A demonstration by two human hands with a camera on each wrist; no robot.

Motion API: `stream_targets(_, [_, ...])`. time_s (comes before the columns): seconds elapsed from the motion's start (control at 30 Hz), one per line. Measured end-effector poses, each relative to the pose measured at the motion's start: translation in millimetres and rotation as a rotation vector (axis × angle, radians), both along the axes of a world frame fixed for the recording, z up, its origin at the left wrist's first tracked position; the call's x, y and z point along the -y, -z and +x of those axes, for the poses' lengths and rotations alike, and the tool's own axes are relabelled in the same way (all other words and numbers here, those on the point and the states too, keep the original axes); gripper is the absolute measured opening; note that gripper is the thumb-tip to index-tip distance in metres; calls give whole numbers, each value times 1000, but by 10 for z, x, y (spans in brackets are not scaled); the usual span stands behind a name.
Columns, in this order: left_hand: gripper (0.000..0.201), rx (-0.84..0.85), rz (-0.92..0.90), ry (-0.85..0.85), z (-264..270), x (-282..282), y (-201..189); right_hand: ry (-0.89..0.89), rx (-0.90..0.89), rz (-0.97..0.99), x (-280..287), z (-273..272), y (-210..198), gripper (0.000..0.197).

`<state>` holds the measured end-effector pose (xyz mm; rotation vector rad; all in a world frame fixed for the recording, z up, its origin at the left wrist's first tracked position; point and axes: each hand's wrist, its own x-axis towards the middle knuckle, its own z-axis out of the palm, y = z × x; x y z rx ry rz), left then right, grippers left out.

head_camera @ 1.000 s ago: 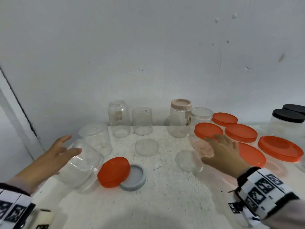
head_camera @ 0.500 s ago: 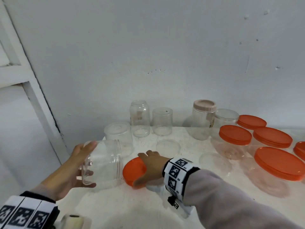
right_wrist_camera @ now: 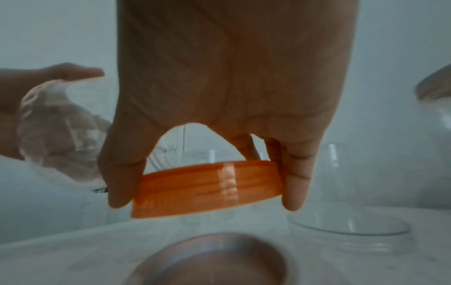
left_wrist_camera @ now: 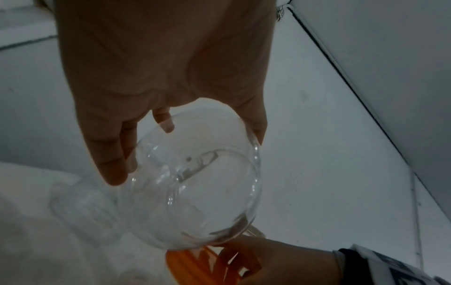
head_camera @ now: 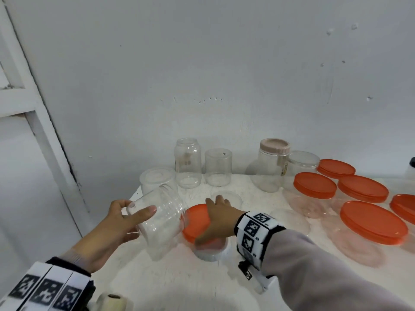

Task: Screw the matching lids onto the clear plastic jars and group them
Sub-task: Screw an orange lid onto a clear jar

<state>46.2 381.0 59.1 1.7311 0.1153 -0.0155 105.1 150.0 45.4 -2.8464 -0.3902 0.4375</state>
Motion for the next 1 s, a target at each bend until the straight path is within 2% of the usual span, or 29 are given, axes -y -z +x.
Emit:
stream_targets(0.17, [116, -74, -79, 143, 50, 329, 43, 182, -1, 34, 555, 37, -55, 111])
stream_targets(0.3, [118, -144, -58, 322, 36, 682, 91, 336, 4, 72, 1022, 17, -151, 110])
stream_targets(0.37, [115, -166, -38, 382, 28, 872, 124, 407, 11, 142, 1237, -19, -214, 102])
stream_targets(0.47, [101, -181, -20, 408, 34, 1148, 189, 468, -15, 310, 1501, -102, -285, 99])
stream_targets(0.57, [100, -169, 79, 409, 71, 1370, 280, 488, -25, 416, 1696, -178, -332, 100])
stream_targets(0.7, [100, -180, 152, 440, 108, 1618, 361, 504, -13, 399, 1875, -238, -354, 104])
stream_targets(0.87, [113, -184, 226, 576, 120, 1869, 437, 475, -42, 434, 2002, -284, -375, 96])
stream_targets(1.0, [112, -167, 279, 603, 146, 1946, 486, 424, -97, 463, 2031, -311, -402, 94])
